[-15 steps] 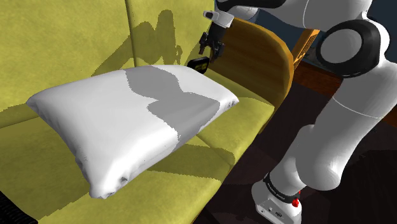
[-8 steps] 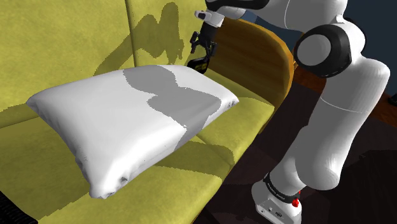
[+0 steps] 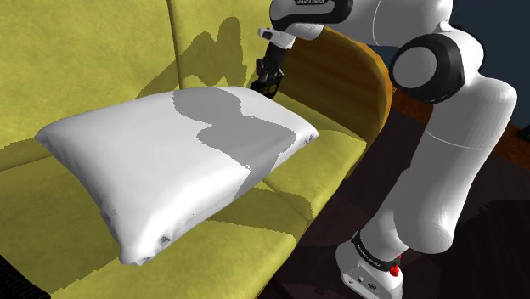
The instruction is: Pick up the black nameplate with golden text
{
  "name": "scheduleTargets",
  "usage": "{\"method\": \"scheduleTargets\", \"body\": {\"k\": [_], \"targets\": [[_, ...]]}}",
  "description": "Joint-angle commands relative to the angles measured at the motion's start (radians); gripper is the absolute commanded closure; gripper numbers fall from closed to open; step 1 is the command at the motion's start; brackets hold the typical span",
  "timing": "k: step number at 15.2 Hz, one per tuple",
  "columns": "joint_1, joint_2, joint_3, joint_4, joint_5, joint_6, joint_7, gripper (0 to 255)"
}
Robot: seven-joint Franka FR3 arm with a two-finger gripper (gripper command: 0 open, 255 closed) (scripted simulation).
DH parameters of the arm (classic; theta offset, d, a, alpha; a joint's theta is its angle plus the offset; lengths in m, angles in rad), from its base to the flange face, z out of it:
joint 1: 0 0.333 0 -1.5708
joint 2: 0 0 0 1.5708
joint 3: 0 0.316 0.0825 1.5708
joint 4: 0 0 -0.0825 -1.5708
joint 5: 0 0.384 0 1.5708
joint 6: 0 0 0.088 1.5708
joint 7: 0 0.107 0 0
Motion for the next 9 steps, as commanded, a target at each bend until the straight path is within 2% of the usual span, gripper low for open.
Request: {"method": "scheduleTargets", "body": {"k": [1,6,7,9], "targets": [[-0.006,0.022,-0.001,0.006,0.005,0.000,-0.008,255],[-0.007,0.024,-0.001,0.008,0.006,0.000,-0.009,255],[0.015,0.008,0.007,0.013,-0.007,-0.013,0.027,255],[0.014,0.007,0.006,0.039,-0.009,-0.039,0.031,255]]}}
